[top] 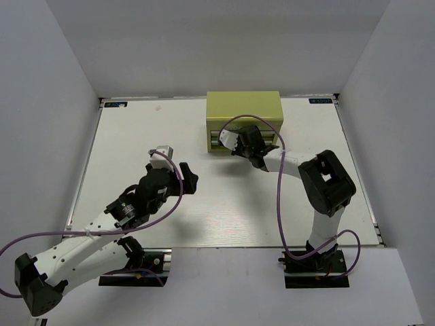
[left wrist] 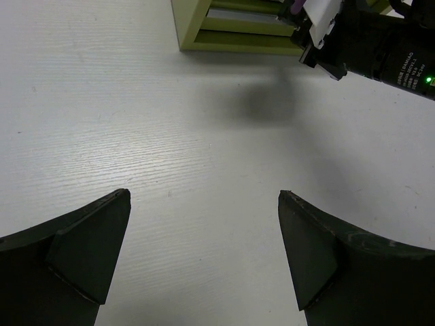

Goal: Sort the stationery into containers
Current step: Close the drawer in the storage box, then reset both arms

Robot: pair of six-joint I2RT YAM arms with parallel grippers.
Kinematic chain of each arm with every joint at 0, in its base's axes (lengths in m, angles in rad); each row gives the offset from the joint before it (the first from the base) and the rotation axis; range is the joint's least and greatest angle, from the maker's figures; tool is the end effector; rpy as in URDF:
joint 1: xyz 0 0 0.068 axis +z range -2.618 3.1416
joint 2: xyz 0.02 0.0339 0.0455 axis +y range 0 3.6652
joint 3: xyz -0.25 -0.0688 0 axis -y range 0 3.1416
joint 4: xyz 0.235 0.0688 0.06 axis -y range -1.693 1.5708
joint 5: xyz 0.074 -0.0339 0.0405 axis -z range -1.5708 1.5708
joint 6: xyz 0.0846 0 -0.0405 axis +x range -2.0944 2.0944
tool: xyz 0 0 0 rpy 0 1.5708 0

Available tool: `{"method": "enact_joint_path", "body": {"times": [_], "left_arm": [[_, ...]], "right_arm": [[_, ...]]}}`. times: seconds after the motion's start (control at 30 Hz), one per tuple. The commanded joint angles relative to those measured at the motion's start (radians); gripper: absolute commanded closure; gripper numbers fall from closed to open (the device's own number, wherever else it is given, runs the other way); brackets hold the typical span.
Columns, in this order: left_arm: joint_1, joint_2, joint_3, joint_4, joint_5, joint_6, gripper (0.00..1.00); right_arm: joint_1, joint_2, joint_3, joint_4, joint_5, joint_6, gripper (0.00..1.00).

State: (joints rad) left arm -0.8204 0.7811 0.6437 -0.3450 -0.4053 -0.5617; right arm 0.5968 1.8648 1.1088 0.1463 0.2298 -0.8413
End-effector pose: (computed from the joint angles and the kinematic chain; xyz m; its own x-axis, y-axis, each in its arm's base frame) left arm 0.1730 -0.1366 0.2464 -0.4989 -0.1827 -0.8472 0.1988 0.9273 -0.3170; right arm 0.3688 0.2273 0.1457 -0.0229 -0.8932 -0.4492 -0.6149 0.3668 -0.6981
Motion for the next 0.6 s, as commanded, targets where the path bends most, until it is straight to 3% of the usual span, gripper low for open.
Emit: {"method": "enact_joint_path", "body": {"times": [0.0, 0.1, 0.2, 0.27, 0.37, 0.53, 0.57], "left_arm": [[-0.003, -0.019, -0.003, 0.003, -0.012, -0.010, 0.01], [-0.003, -0.008, -0.003, 0.012, -0.012, -0.010, 0.01], [-0.003, 0.001, -0.003, 0.012, -0.012, -0.010, 0.01], [-0.003, 0.001, -0.003, 0.012, -0.012, -0.010, 0.01], [-0.003, -0.008, -0.003, 0.012, -0.012, -0.010, 0.01], [-0.003, -0.017, -0.032, 0.049, 0.026, -0.010, 0.01], [-0.003, -0.017, -0.041, 0.063, 0.039, -0.010, 0.01]], "right_arm": [[-0.008, -0.007, 0.014, 0.125, 0.055, -0.004, 0.83], [-0.009, -0.016, 0.031, 0.052, 0.022, 0.008, 0.82], [-0.009, -0.090, 0.022, -0.104, -0.165, 0.027, 0.78], [-0.009, -0.187, -0.015, -0.143, -0.327, 0.060, 0.71], [-0.012, -0.300, -0.052, -0.211, -0.433, 0.146, 0.61], [-0.026, -0.404, -0.023, -0.332, -0.497, 0.326, 0.57], [-0.026, -0.432, -0.018, -0.356, -0.504, 0.356, 0.44]]}}
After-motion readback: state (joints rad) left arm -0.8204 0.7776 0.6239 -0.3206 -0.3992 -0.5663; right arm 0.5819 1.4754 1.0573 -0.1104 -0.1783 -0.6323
